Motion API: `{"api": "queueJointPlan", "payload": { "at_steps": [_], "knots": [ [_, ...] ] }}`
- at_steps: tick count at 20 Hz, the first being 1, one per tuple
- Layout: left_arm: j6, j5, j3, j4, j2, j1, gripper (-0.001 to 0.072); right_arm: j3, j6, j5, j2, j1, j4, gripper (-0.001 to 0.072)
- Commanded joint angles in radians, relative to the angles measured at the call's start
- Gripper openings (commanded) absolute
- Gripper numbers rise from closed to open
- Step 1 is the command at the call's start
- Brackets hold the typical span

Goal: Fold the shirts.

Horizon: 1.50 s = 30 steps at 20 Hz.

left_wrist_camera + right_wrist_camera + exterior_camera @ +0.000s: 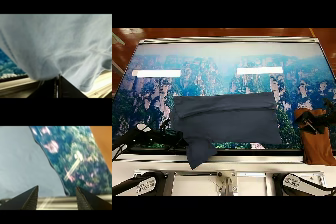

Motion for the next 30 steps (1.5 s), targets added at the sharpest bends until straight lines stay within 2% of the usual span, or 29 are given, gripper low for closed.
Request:
{"api": "queueJointPlan", "payload": {
  "at_steps": [1,5,11,14,16,17,18,20,23,26,30],
  "knots": [
    [0.015,-0.026,0.0,0.004,0.008,0.003,0.0046,-0.1,-0.04,0.056,0.001,0.0,0.001,0.064],
    [0.031,-0.05,0.0,0.004,0.082,0.006,0.0045,-0.238,-0.068,-0.021,0.001,0.0,0.016,0.064],
    [0.029,-0.05,0.001,0.004,0.203,0.006,0.0045,-0.326,-0.066,-0.13,0.001,0.003,0.024,0.0639],
    [0.026,-0.051,0.002,0.004,0.214,0.006,0.0045,-0.354,-0.062,-0.199,0.001,0.077,0.031,0.0639],
    [0.026,-0.054,0.013,0.004,0.214,0.006,0.0045,-0.357,-0.013,-0.253,-0.003,0.142,0.028,0.0636],
    [0.026,-0.054,0.022,0.004,0.214,0.006,0.0045,-0.357,0.006,-0.27,-0.007,0.165,0.028,0.0552],
    [0.027,-0.053,0.035,0.004,0.214,0.006,0.0045,-0.357,0.022,-0.281,-0.01,0.183,0.028,0.0412],
    [0.027,-0.054,0.069,0.004,0.214,0.006,0.0046,-0.349,0.023,-0.269,-0.009,0.196,0.037,0.0065],
    [0.049,-0.054,0.149,0.008,0.214,0.006,0.0045,-0.294,-0.085,-0.208,0.01,0.196,0.115,0.0062],
    [0.121,-0.041,0.264,0.008,0.213,0.006,0.0045,-0.2,-0.111,-0.227,0.043,0.217,0.232,0.0061],
    [0.12,0.008,0.399,0.008,0.172,0.006,0.0045,-0.049,-0.058,-0.435,0.031,0.377,0.172,0.0061]
  ]
}}
